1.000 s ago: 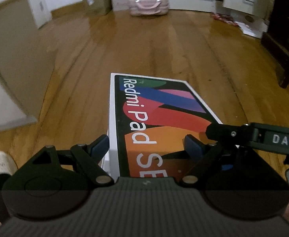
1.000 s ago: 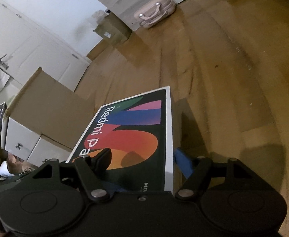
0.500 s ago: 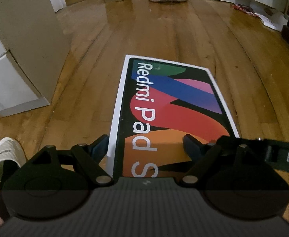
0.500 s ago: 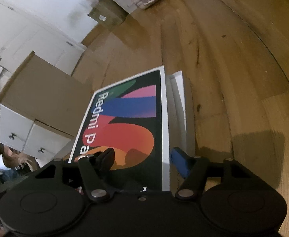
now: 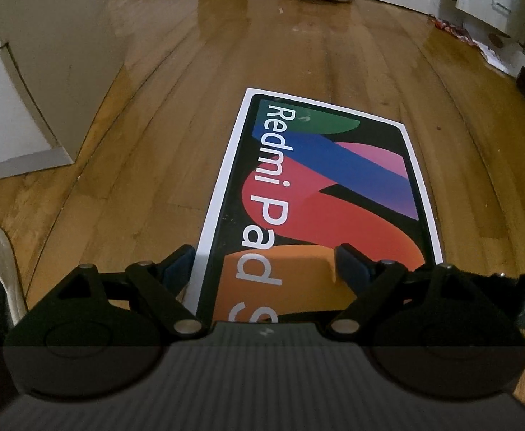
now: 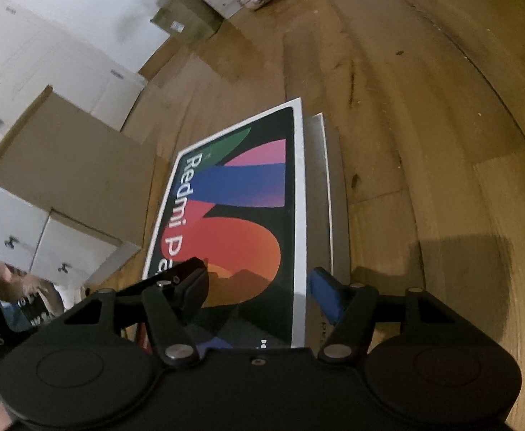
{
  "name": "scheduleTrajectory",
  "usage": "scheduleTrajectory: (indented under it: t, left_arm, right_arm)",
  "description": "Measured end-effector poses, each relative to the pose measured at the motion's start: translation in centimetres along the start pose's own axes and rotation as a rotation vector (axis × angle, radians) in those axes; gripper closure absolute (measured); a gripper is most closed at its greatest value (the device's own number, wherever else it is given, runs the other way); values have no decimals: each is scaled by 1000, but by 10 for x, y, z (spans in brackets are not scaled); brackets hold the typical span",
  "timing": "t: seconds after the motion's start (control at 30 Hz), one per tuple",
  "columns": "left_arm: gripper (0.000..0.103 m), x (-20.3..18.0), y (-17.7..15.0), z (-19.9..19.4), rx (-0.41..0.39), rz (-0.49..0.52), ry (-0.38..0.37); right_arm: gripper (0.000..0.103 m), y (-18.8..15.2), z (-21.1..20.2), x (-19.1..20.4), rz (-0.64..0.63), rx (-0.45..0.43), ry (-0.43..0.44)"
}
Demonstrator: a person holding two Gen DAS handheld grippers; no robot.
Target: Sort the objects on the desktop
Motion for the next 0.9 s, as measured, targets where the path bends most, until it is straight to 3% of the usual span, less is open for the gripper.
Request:
scheduleTrajectory:
  t: [0.3, 0.5, 0.63, 0.73, 0.9]
  left_arm:
    - [17, 3, 0, -7, -48, -36, -12]
    - [17, -9, -4, -2, -29, 6, 14]
    - [20, -10, -7, 1, -12, 29, 23]
    - [24, -15, -6, 0, -17, 50, 18]
    - [23, -22, -6, 1, -30, 77, -15]
  right_arm:
    - [35, 3, -16, 7, -32, -50, 79]
    - [37, 0, -16, 15, -141, -22, -30]
    - [38, 0, -13, 5, -100, -7, -2]
    - [54, 2, -8, -5, -44, 23, 56]
    - [54, 4, -9, -19, 9, 15, 91]
Point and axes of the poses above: each gripper's, at about its wrist camera, not at the fingertips, and z roughly the way its jaws point, x to its left, y to its top, the point moved 1 cm from there along z, roughly the way its jaws point, and after that the axes turned 13 degrees about z, right-handed, at the moved point
